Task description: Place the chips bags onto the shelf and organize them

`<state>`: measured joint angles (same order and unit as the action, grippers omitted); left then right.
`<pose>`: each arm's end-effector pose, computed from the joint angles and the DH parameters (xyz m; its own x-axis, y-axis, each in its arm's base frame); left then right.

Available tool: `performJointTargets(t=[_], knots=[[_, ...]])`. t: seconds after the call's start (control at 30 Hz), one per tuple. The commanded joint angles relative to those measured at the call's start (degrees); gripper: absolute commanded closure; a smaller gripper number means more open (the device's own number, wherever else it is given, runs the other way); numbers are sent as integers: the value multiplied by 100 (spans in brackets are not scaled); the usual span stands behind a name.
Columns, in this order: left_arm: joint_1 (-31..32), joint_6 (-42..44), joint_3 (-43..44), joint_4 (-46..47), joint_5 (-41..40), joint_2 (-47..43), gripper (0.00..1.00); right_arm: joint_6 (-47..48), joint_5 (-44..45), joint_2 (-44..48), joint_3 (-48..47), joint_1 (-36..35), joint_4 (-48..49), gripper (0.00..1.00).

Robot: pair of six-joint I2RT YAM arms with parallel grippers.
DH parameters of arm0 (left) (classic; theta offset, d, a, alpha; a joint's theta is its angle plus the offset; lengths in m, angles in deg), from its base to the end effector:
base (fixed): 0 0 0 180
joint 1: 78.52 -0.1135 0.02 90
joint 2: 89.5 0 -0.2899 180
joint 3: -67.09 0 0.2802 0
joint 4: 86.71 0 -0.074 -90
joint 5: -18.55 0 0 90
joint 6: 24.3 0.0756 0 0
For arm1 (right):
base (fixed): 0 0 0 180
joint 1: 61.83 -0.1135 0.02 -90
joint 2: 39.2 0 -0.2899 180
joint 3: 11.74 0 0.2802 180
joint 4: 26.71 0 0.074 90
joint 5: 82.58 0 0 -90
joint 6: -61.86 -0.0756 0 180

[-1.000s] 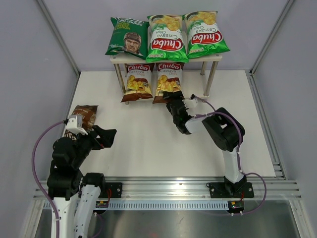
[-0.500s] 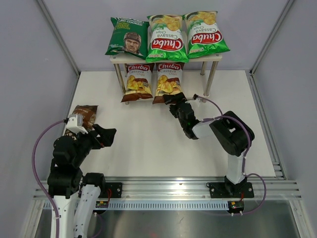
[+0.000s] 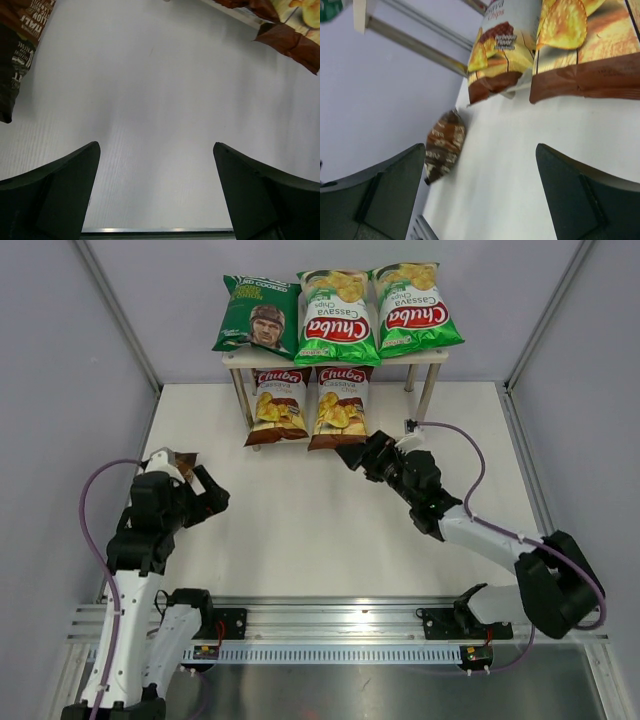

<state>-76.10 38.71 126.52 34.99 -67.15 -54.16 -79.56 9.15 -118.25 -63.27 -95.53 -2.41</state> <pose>0.1625 -0.0125 0.3116 -0.5478 -0.4298 -0.7178 -0.1622 0.8962 -0.4129 0.3031 0.1994 0.2603 -0.4431 0.6437 -0.6239 -0.2937 0.5534 0.7794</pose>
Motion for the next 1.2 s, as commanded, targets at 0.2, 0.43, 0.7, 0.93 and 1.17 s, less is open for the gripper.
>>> performJointTargets(t=[0.2, 0.43, 0.7, 0.93, 1.17], knots=[[5, -150, 777, 540, -1711, 905, 1, 1670, -1974, 2487, 57, 29, -3279, 1], [-1250, 97, 1409, 981, -1503, 2213, 1, 2792, -1914, 3790, 242, 29, -4378, 1], [-2877, 272, 1472, 1789, -641, 3383, 1, 3041, -2082, 4047, 717, 29, -4026, 0], [-3432, 500, 1743, 1843, -315, 4551, 1, 3103, -2054, 4019, 637, 29, -4405, 0], [-3476, 1081, 2289, 1464, -834, 5878, 1, 3147, -2265, 4231, 690, 29, -4361, 1]])
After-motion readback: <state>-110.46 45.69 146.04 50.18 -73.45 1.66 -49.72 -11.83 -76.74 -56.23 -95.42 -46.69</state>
